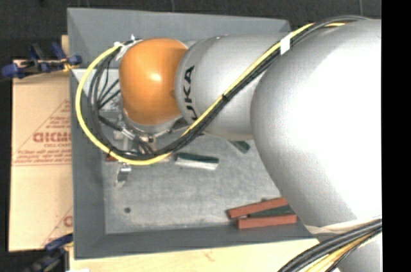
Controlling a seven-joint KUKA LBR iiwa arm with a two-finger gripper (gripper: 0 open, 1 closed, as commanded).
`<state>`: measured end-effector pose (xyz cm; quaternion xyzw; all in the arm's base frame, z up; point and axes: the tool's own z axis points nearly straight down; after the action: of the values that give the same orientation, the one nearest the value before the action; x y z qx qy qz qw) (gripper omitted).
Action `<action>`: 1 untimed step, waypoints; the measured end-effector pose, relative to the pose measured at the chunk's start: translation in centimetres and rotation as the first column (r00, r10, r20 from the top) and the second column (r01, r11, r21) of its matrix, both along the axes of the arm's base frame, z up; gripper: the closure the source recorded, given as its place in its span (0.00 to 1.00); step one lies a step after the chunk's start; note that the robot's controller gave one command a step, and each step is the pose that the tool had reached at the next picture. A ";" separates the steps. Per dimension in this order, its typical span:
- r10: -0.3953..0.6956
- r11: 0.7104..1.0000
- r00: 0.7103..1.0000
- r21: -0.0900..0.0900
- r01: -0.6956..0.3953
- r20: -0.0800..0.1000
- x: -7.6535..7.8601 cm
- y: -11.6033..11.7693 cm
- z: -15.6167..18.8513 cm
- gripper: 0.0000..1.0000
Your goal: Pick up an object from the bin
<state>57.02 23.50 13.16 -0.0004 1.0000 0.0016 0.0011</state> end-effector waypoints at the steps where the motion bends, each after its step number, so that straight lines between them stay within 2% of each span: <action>1: -0.058 0.998 0.998 0.000 0.058 0.000 3.9 0.3 0.1 0.00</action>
Offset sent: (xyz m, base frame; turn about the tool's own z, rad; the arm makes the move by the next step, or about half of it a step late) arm 0.0394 -0.0200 -0.0410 0.3355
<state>60.87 23.78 13.28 0.0286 0.9996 0.0017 0.0011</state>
